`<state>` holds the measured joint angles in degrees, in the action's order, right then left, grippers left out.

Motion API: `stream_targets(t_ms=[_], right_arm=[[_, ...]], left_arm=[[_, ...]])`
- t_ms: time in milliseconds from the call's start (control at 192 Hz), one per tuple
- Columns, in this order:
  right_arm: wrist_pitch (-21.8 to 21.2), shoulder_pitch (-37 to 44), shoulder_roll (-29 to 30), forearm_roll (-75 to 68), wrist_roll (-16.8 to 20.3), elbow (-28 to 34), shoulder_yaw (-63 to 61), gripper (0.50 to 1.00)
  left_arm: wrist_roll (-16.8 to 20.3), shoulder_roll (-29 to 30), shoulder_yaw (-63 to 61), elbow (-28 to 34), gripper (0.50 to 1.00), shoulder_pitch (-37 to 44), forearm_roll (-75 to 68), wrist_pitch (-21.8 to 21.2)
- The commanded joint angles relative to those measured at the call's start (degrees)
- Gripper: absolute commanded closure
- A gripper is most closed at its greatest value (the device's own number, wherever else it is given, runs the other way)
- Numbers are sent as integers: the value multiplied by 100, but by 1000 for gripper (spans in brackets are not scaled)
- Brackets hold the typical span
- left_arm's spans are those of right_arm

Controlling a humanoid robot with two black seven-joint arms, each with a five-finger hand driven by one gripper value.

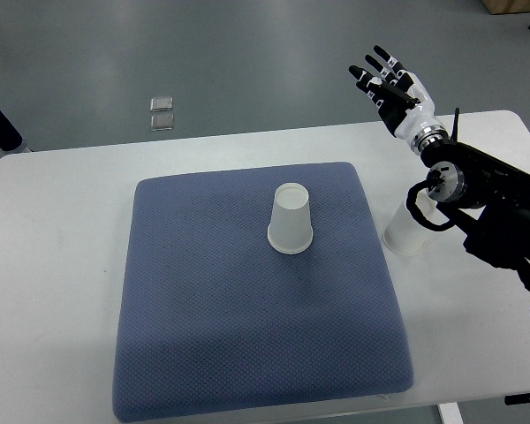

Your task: Stack paper cups

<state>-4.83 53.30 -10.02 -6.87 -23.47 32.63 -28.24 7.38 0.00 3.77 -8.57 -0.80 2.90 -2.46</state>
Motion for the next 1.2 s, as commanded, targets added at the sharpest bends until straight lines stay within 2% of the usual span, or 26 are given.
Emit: stream_targets(t_ms=[0, 937, 1197], right_arm=[[0, 14, 0, -7, 0, -2, -6, 587], [9, 14, -18, 1, 0, -63, 3, 587], [97, 225, -18, 19, 9, -116, 21, 587]], left_arm=[[0, 0, 0, 4, 500, -7, 0, -26], [0, 0, -35, -4, 500, 1, -9, 0], [0, 0, -35, -4, 500, 1, -9, 0]])
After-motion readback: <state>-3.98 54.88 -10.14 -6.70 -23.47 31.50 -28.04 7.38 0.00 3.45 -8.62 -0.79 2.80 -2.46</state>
